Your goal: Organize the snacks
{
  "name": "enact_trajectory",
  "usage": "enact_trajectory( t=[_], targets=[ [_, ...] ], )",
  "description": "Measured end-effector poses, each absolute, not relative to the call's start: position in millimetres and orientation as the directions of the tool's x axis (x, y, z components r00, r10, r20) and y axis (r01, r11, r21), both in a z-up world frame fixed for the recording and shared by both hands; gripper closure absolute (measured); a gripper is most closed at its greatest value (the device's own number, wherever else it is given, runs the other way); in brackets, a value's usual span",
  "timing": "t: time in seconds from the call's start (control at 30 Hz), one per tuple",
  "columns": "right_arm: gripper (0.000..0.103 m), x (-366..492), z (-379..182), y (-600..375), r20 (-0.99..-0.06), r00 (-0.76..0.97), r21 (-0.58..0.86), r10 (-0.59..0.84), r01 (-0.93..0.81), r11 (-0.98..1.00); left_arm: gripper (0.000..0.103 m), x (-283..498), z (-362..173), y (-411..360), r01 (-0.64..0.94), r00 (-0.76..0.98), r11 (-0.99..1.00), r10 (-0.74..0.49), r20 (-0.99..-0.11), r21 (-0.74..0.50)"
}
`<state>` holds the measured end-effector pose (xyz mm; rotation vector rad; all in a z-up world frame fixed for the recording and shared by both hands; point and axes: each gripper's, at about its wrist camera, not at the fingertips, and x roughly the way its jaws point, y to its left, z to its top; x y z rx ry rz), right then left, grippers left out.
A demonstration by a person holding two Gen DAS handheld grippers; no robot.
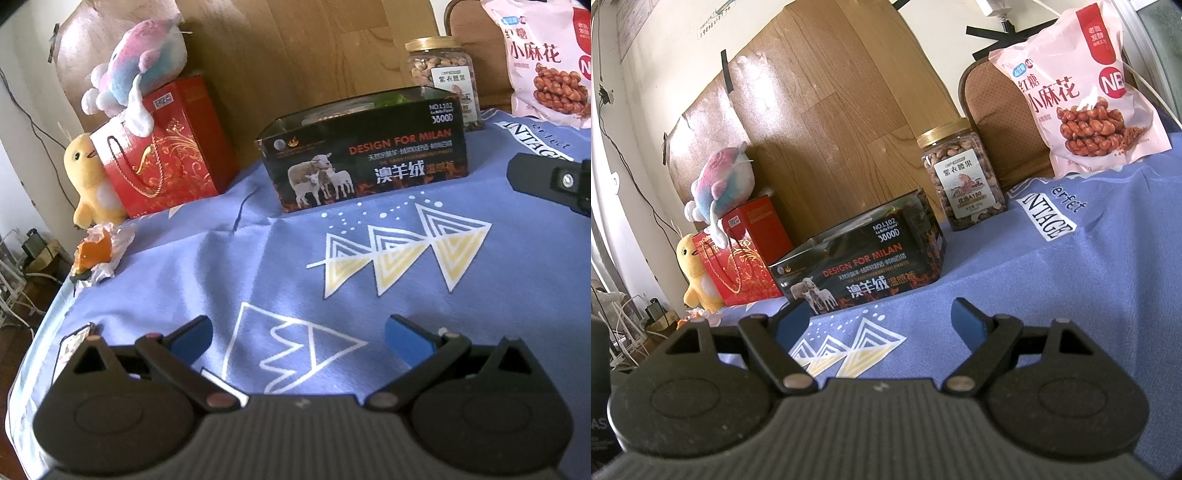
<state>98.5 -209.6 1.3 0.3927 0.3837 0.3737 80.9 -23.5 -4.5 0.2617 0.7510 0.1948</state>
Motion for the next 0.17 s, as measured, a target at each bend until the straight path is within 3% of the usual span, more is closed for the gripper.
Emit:
enact_trajectory(
  t=[0.17],
  targets=[
    [0.017,98.4,1.2,-209.6,-0.285,0.862,0.434,0.419,-0.274,0.858,0.0,78.0,-3.2,-26.2,-0.063,0.729,0.954,0.244,-0.64,0.292]
  ],
)
